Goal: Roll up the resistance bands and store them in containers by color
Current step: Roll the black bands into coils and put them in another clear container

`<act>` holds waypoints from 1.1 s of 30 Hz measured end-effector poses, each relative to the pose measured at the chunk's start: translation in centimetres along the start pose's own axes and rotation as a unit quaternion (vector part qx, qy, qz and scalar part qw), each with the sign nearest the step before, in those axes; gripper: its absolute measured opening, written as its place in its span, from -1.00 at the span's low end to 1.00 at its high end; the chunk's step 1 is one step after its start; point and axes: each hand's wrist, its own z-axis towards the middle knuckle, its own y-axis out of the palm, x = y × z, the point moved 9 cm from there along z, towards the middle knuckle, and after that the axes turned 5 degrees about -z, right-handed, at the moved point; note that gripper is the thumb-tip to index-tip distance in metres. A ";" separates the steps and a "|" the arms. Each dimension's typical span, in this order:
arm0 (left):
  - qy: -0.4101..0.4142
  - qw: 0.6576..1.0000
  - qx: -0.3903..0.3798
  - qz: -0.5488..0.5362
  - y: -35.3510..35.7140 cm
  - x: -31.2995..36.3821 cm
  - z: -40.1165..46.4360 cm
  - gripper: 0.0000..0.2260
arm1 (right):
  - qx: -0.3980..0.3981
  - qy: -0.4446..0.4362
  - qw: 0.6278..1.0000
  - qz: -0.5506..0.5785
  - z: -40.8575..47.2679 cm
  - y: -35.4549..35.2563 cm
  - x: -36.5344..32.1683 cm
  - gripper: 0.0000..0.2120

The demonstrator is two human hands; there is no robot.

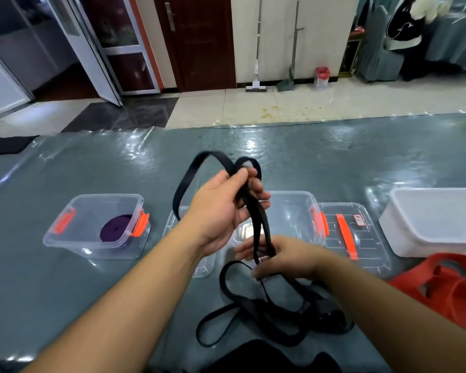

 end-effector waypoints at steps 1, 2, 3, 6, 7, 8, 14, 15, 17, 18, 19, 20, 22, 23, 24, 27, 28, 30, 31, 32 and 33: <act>0.008 1.000 0.003 -0.003 0.1 0.7 0.1 -0.81 | 0.003 0.005 1.000 0.018 0.1 0.0 0.5 -0.42; 0.016 1.000 0.007 -0.006 -0.2 1.2 0.1 -0.79 | 0.000 0.010 0.999 0.050 0.1 0.0 1.3 -0.46; 0.022 1.000 0.013 -0.010 -0.6 1.6 0.1 -0.78 | -0.008 0.016 0.996 0.088 0.0 -0.1 2.2 -0.50; 0.012 0.999 0.040 -0.004 -2.9 1.5 -0.2 -0.73 | -0.033 0.041 0.979 0.195 -1.1 0.1 5.8 -0.54; 0.000 0.999 0.049 -0.001 -3.8 1.0 -0.3 -0.72 | -0.029 0.055 0.972 0.227 -1.2 0.2 7.3 -0.54; -0.012 0.998 0.057 0.001 -4.6 0.4 -0.6 -0.71 | -0.008 0.078 0.968 0.237 -1.1 0.2 8.9 -0.54; -0.057 0.990 0.119 0.054 -8.6 -2.4 -1.9 -0.66 | 0.171 0.248 0.927 -0.224 -0.3 -2.5 17.6 -0.79; -0.063 0.986 0.133 0.075 -9.2 -2.6 -2.1 -0.68 | 0.143 0.265 0.918 -0.259 -0.1 -1.9 18.8 -0.71; -0.066 0.978 0.161 0.113 -10.6 -2.8 -2.5 -0.73 | 0.094 0.298 0.908 -0.280 -0.2 -0.5 20.6 -0.54; -0.062 0.974 0.171 0.133 -11.4 -2.8 -2.7 -0.75 | 0.081 0.305 0.904 -0.289 -0.1 0.1 21.1 -0.50; -0.058 0.970 0.177 0.154 -12.2 -2.7 -2.9 -0.77 | 0.074 0.312 0.897 -0.305 0.0 0.5 21.5 -0.50; -0.057 0.967 0.179 0.173 -13.0 -2.8 -3.0 -0.78 | 0.069 0.315 0.889 -0.326 0.0 0.8 21.9 -0.54; -0.066 0.959 0.180 0.210 -14.8 -3.1 -3.4 -0.80 | 0.071 0.310 0.870 -0.378 0.2 1.0 22.1 -0.65; -0.074 0.952 0.181 0.234 -15.8 -3.5 -3.7 -0.81 | 0.079 0.300 0.864 -0.397 0.4 0.8 21.7 -0.69; -0.080 0.943 0.183 0.265 -16.8 -3.9 -3.9 -0.82 | 0.095 0.283 0.867 -0.400 0.7 0.5 21.0 -0.70; -0.102 0.909 0.201 0.351 -20.3 -5.3 -4.6 -0.85 | 0.155 0.217 0.895 -0.358 1.6 -1.0 17.1 -0.75; -0.114 0.896 0.207 0.377 -21.3 -5.9 -4.8 -0.83 | 0.173 0.198 0.902 -0.343 1.7 -1.8 15.3 -0.77; -0.141 0.859 0.202 0.448 -22.9 -7.1 -5.1 -0.81 | 0.202 0.164 0.913 -0.315 1.3 -3.6 11.4 -0.85; -0.154 0.840 0.196 0.482 -23.5 -7.7 -5.1 -0.82 | 0.215 0.144 0.919 -0.299 0.9 -4.4 9.5 -0.90; -0.167 0.822 0.191 0.510 -23.9 -8.3 -5.1 -0.84 | 0.224 0.123 0.924 -0.285 0.3 -5.2 7.4 -0.90; -0.181 0.803 0.183 0.537 -24.4 -8.8 -5.1 -0.84 | 0.229 0.102 0.928 -0.276 -0.3 -5.7 5.1 -0.88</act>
